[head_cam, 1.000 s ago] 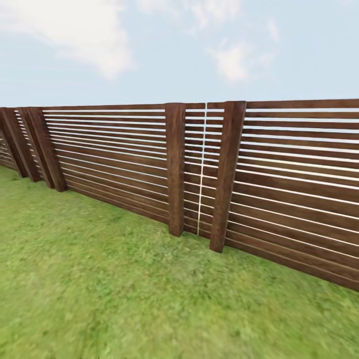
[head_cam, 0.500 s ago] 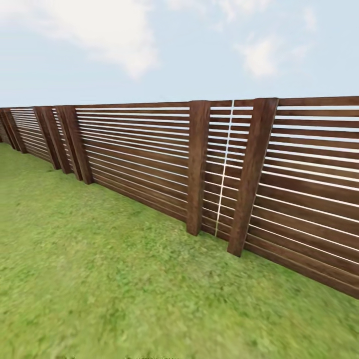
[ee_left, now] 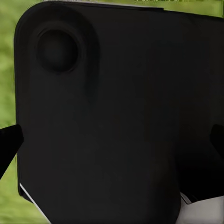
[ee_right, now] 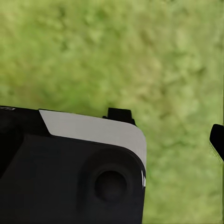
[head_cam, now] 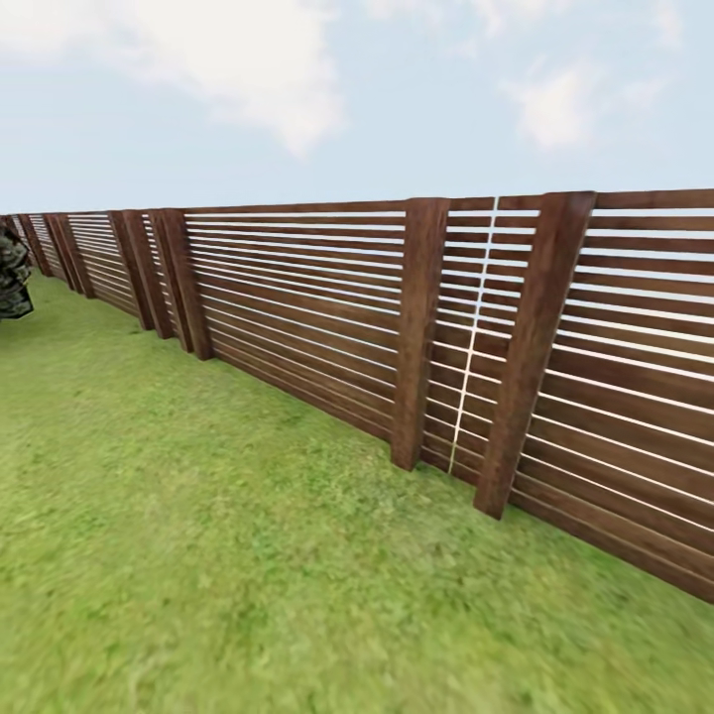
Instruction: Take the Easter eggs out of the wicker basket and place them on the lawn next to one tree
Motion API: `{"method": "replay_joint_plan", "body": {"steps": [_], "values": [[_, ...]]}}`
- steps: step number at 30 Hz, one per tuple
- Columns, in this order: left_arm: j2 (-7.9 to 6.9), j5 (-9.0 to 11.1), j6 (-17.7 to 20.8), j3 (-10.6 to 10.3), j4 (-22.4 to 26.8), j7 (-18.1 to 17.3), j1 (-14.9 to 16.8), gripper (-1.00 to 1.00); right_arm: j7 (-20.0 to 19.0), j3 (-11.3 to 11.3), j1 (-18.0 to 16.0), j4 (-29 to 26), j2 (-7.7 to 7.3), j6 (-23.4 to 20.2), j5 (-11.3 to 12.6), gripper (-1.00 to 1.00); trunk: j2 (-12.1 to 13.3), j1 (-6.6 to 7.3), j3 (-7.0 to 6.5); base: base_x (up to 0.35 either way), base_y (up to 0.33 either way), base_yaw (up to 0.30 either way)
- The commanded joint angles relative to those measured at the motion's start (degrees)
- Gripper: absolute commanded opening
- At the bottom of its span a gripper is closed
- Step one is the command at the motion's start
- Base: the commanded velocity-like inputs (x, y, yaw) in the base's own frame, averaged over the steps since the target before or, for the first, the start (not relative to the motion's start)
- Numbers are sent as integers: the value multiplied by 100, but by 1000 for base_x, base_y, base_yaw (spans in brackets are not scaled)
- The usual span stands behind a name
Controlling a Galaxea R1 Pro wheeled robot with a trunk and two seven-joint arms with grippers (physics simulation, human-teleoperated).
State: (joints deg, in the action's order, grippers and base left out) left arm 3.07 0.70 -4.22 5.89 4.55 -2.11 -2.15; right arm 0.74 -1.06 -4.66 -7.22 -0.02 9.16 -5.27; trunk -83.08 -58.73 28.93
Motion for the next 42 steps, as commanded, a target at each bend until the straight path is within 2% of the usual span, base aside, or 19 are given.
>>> {"method": "replay_joint_plan", "body": {"steps": [1, 21, 42], "values": [[0, 0, 0, 0, 1, 0, 1, 100, 2, 0, 0, 0, 1, -1, 0, 100, 0, 0, -1, 69, -141, 266], [-8, 0, 0, 0, 0, -9, -4, 100, 31, -1, 0, 71, 2, 7, -6, 100, 0, 0, -1, 209, -235, 292], [-5, 9, 0, 9, 10, 26, 3, 100, 31, 0, 0, 71, 2, 16, -9, 100, 0, 0, -1, 10, -10, 294]]}}
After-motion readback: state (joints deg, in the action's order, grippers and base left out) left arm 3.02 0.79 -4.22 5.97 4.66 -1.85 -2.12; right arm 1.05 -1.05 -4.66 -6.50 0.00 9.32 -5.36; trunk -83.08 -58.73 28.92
